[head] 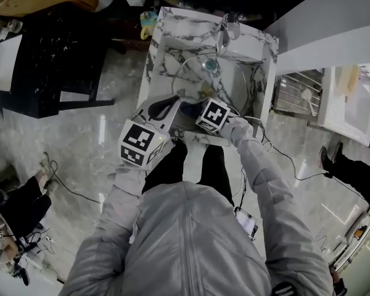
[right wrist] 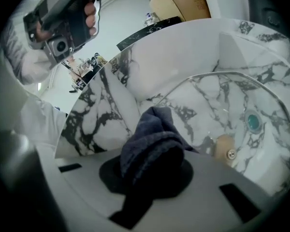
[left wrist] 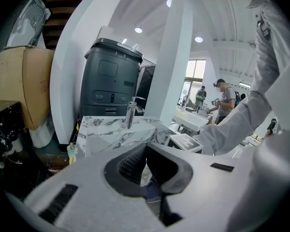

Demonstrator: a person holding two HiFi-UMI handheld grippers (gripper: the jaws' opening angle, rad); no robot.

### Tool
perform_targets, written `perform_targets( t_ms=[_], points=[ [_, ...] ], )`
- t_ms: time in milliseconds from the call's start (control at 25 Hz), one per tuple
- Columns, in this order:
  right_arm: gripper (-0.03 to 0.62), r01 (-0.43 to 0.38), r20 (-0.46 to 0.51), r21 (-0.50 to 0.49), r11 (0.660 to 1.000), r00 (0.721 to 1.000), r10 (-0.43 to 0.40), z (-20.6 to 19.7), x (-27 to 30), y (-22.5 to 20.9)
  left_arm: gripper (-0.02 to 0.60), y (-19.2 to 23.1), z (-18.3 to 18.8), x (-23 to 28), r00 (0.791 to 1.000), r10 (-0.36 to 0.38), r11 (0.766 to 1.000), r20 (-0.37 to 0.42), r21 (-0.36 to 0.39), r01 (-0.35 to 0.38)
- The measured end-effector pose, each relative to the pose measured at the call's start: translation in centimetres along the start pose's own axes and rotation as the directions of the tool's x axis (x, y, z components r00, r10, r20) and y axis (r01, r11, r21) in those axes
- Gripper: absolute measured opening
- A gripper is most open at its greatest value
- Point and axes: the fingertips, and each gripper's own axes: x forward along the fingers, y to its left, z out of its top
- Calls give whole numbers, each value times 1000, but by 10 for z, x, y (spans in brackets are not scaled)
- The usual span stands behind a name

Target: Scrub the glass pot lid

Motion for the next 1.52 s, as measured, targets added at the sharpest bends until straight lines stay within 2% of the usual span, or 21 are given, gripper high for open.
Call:
perform_targets(
  t_ms=[120, 320, 480, 640, 760, 920, 1080, 1280, 1520],
  points=[
    [48, -60, -4, 16, 998, 998, 61, 0, 1, 10, 26, -1, 0, -3, 1000, 6, 1000, 4, 0, -6],
    [49, -86, 21, 24, 996, 996, 86, 2, -3, 16, 26, -1, 0, -8, 1000, 23, 1000, 5, -4, -23],
    [48, -73, 163, 53, 996, 985, 63, 18, -25, 9, 26, -4, 7, -6, 999, 41, 999, 13, -1, -41],
    [48, -11, 319, 72, 997, 948, -12, 40, -69, -3, 26, -8, 19, -3, 998, 59, 998, 27, 1, -59],
    [49, 75, 403, 104, 992, 908, -111, 47, -107, -14, 26, -12, 33, 1, 996, 71, 997, 48, 4, -72],
    [49, 211, 448, 117, 970, 861, -241, 47, -153, -27, 26, -9, 54, 6, 992, 95, 995, 79, 23, -97],
    [48, 309, 502, 134, 942, 798, -333, 48, -201, -34, 26, -7, 78, 10, 987, 117, 991, 108, 57, -124],
    [49, 424, 567, 155, 892, 702, -432, 55, -266, -33, 26, -9, 109, 9, 979, 132, 984, 154, 103, -148],
    [48, 542, 644, 168, 824, 572, -508, 69, -347, -21, 26, -11, 154, 4, 967, 131, 969, 218, 178, -171]
  ],
)
